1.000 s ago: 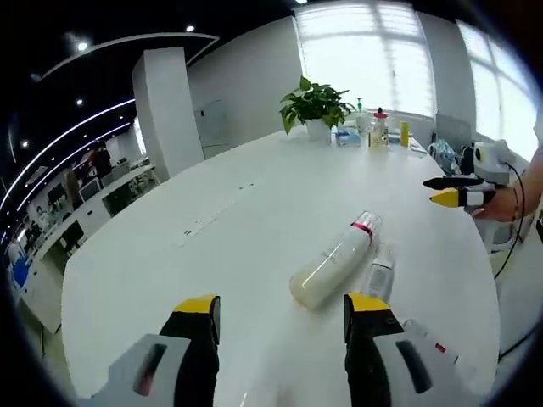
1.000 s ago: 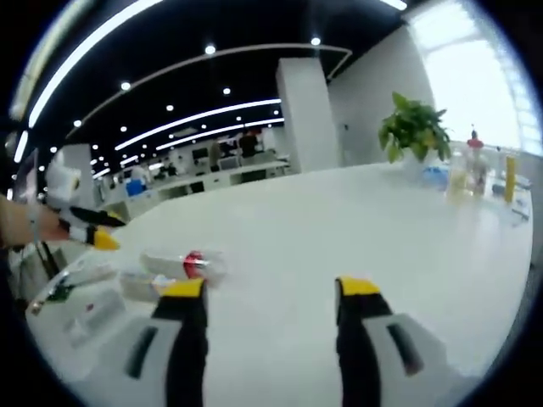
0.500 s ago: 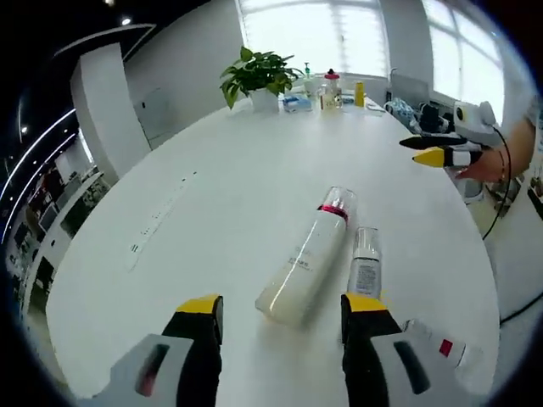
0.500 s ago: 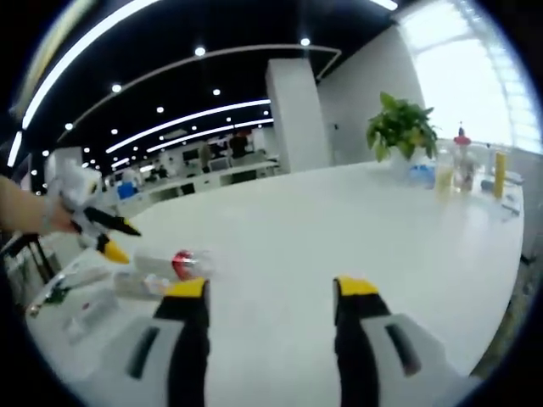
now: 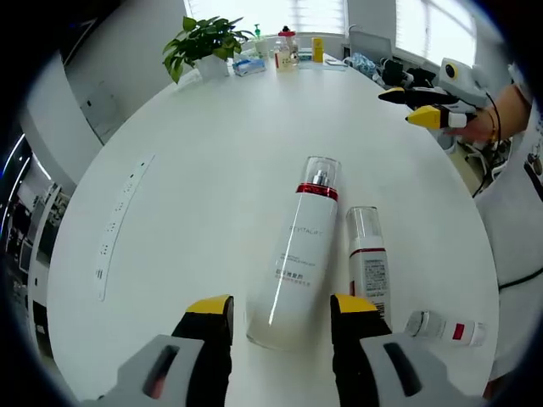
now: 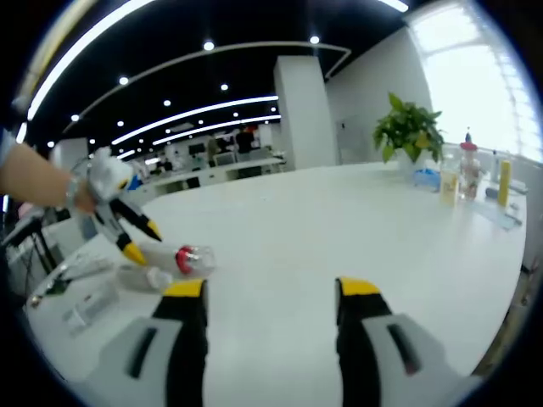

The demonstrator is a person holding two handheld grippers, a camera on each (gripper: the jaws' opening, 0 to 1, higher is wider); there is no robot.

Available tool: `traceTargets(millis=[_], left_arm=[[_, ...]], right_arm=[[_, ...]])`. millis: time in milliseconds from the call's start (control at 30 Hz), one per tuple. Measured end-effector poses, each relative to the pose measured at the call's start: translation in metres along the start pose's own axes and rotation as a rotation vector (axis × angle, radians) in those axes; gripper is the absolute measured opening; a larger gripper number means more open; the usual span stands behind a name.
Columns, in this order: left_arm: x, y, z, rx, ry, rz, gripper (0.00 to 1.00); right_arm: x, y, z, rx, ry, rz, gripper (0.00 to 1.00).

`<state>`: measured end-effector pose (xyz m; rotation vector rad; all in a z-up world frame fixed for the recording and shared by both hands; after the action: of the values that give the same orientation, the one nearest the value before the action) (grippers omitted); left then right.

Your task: Arrange the skincare products in the storage area until every visible bottle or jar stands upright without overlapping.

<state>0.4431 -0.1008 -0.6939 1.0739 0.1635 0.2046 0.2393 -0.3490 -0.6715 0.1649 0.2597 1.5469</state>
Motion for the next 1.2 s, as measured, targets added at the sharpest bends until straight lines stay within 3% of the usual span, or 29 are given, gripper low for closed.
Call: traceTargets(millis=[167, 300, 433, 600, 700, 833, 967, 1200], left_arm=[[0.0, -0.006, -0.004, 0.056, -0.039, -0.006, 0.36], [0.0, -0.008, -0.003, 0.086, -0.114, 0.001, 0.33], [-0.002, -0.007, -0.002, 0.126, -0.166, -0.012, 0.3], [-0.004, -0.007, -0.001, 0.159, -0.176, -0.015, 0.29], [-0.005, -0.007, -0.001, 0.178, -0.171, -0.015, 0.29], [-0.006, -0.008, -0.001, 0.203, -0.151, -0.011, 0.29], [-0.009, -0.007, -0.001, 0.224, -0.134, -0.001, 0.29], [-0.013, -0.007, -0.002, 0.25, -0.101, -0.007, 0.29]], right_arm=[[0.002, -0.016, 0.01, 0.02, 0.013, 0.078, 0.6], [0.009, -0.041, 0.021, 0.086, 0.022, 0.234, 0.57], [0.015, -0.069, 0.042, 0.07, 0.165, 0.355, 0.55], [0.035, -0.102, 0.059, 0.126, 0.39, 0.566, 0.49], [0.051, -0.119, 0.063, 0.171, 0.436, 0.705, 0.5], [0.071, -0.139, 0.054, 0.298, 0.694, 0.857, 0.5], [0.087, -0.153, 0.041, 0.417, 0.811, 0.996, 0.49], [0.091, -0.171, 0.019, 0.641, 1.072, 1.142, 0.42]])
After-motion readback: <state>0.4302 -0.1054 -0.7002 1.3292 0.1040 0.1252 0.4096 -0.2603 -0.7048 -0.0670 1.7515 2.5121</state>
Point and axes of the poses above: the point that each gripper's makers call its tool centre point, and the gripper's own axes: y roughly backward along the fingers, x roughly to its left, z roughly out of its top, the point moved 7 cm from there along y, roughly backward along the fingers, and after that the axes turned 12 degrees about y, right-handed, at the moved point
